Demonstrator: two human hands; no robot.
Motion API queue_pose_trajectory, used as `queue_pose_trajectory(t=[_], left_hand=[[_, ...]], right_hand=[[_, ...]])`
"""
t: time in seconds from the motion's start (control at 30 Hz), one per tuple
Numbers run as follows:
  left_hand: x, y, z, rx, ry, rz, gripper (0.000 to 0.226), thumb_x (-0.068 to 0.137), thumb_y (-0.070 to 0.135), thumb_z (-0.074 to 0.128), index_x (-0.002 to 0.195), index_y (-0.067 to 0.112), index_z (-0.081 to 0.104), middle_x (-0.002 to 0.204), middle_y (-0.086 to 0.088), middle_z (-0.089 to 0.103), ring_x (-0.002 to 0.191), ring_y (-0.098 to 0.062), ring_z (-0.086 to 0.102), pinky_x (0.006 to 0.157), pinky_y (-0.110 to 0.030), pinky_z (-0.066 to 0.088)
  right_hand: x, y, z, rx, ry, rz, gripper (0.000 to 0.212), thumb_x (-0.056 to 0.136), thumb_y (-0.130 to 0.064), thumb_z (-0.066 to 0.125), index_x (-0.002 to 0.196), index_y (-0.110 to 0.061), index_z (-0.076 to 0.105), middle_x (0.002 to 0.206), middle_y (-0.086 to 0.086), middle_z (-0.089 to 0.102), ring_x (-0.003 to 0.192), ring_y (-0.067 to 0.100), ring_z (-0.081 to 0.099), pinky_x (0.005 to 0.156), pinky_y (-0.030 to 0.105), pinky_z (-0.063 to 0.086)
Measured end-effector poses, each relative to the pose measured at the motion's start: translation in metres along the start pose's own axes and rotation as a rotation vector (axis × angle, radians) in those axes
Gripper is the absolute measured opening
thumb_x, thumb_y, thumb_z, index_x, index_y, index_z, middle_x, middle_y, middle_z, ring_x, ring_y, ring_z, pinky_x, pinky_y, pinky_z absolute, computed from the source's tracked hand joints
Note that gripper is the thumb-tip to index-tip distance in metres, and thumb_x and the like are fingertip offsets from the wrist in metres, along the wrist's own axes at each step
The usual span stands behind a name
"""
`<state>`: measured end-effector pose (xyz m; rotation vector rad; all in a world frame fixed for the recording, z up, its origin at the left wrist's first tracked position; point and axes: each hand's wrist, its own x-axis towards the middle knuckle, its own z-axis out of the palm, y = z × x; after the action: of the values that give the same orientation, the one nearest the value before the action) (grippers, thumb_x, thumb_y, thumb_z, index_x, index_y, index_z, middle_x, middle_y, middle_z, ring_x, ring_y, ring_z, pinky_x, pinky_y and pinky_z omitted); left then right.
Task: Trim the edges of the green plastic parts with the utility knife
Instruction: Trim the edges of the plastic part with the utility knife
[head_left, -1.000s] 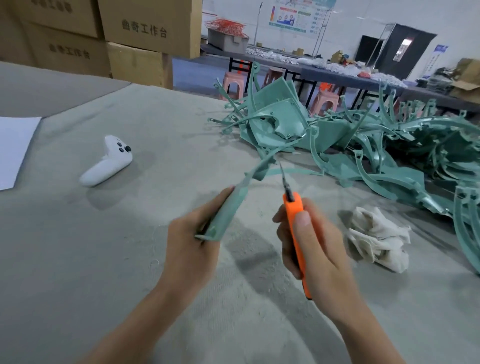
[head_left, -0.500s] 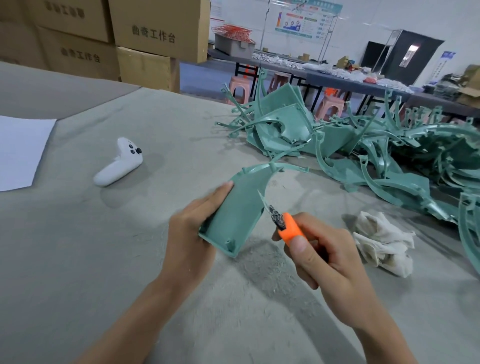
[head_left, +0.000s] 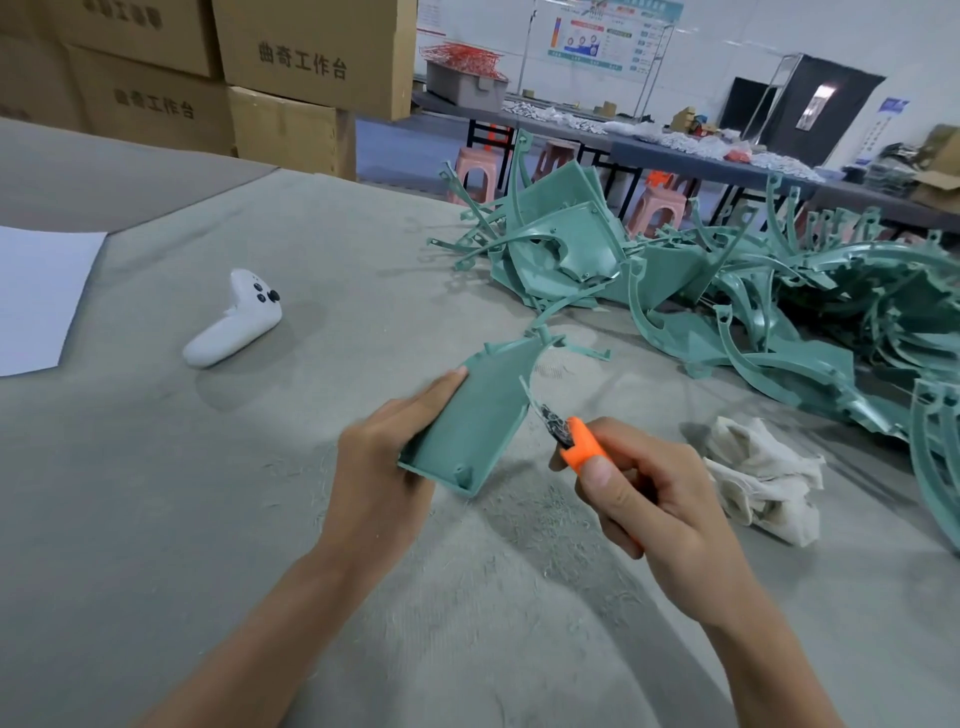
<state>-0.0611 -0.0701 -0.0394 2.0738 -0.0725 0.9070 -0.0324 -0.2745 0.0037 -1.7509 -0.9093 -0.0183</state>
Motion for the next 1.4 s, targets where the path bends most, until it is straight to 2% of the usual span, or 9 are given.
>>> queue_pose_trajectory(t=[0.27,0.53,0.73,0.87,1.03,1.13,1.27,1.33,1.4], left_hand=[[-0.002,-0.003,0.002,0.047,-0.018,-0.002,0.066,0.073,-0.023,0.062,0.127,0.014,0.061,0.077,0.024,0.051,0.068,0.008,0.050,0.060,-0.004,0.034],[-0.002,0.001,0.004,0.039,0.003,-0.031,0.061,0.073,-0.002,0.047,0.127,0.021,0.059,0.071,0.018,0.052,0.062,0.003,0.047,0.055,-0.008,0.031],[-0.004,0.001,0.006,0.037,-0.008,-0.058,0.061,0.073,-0.006,0.044,0.125,0.018,0.063,0.074,-0.001,0.065,0.056,-0.007,0.046,0.054,-0.016,0.034],[-0.003,0.003,0.006,0.081,-0.003,-0.056,0.058,0.072,-0.012,0.049,0.122,0.012,0.066,0.072,-0.002,0.064,0.056,-0.008,0.049,0.055,-0.014,0.035],[-0.002,0.004,0.007,0.101,-0.002,-0.049,0.058,0.073,-0.020,0.054,0.122,0.009,0.065,0.069,0.004,0.056,0.063,0.007,0.050,0.055,-0.004,0.031],[-0.002,0.001,0.005,0.128,0.030,-0.039,0.060,0.073,-0.020,0.053,0.123,0.011,0.064,0.067,0.001,0.059,0.057,-0.005,0.047,0.054,-0.010,0.032],[-0.005,0.001,0.008,0.053,0.007,-0.066,0.067,0.076,-0.022,0.058,0.126,0.022,0.059,0.074,0.002,0.068,0.059,0.005,0.050,0.052,-0.005,0.032],[-0.005,0.002,0.011,-0.007,0.014,-0.093,0.057,0.081,-0.014,0.063,0.116,0.031,0.067,0.066,0.008,0.066,0.052,0.008,0.049,0.048,-0.004,0.030],[-0.005,0.003,0.014,-0.086,0.024,-0.212,0.047,0.088,0.005,0.066,0.081,0.050,0.073,0.075,0.006,0.067,0.051,-0.005,0.057,0.047,-0.008,0.034]], right_hand=[[0.001,0.007,0.003,-0.116,0.123,0.008,0.043,0.092,-0.061,0.052,0.083,-0.020,0.061,0.054,-0.011,0.035,0.046,0.006,0.030,0.046,0.025,0.026],[0.002,0.011,0.006,-0.306,0.269,-0.015,0.032,0.096,-0.059,0.048,0.080,-0.032,0.057,0.055,-0.010,0.036,0.047,0.006,0.032,0.049,0.014,0.022],[0.003,0.018,0.005,-0.419,0.354,0.017,0.033,0.095,-0.060,0.047,0.080,-0.032,0.056,0.060,0.003,0.040,0.048,0.009,0.034,0.048,0.017,0.023],[0.004,0.021,0.007,-0.470,0.402,0.059,0.038,0.093,-0.066,0.044,0.082,-0.032,0.058,0.062,0.003,0.044,0.049,0.010,0.036,0.047,0.021,0.025],[0.004,0.025,0.007,-0.519,0.479,0.135,0.043,0.094,-0.068,0.040,0.080,-0.031,0.057,0.063,-0.003,0.049,0.048,0.008,0.039,0.048,0.023,0.029],[0.006,0.025,-0.006,-0.496,0.587,0.184,0.044,0.095,-0.065,0.039,0.066,-0.032,0.044,0.054,-0.010,0.041,0.048,0.005,0.036,0.048,0.019,0.030],[0.009,0.024,-0.008,-0.325,0.597,0.246,0.058,0.088,-0.072,0.041,0.071,-0.017,0.051,0.057,-0.001,0.040,0.050,0.017,0.036,0.049,0.045,0.036],[0.009,0.023,-0.006,-0.225,0.541,0.261,0.066,0.087,-0.073,0.044,0.079,-0.008,0.052,0.060,-0.001,0.037,0.053,0.018,0.033,0.049,0.044,0.032],[0.009,0.020,-0.004,-0.144,0.489,0.248,0.069,0.086,-0.070,0.047,0.083,-0.002,0.051,0.062,0.002,0.034,0.053,0.017,0.031,0.048,0.034,0.027]])
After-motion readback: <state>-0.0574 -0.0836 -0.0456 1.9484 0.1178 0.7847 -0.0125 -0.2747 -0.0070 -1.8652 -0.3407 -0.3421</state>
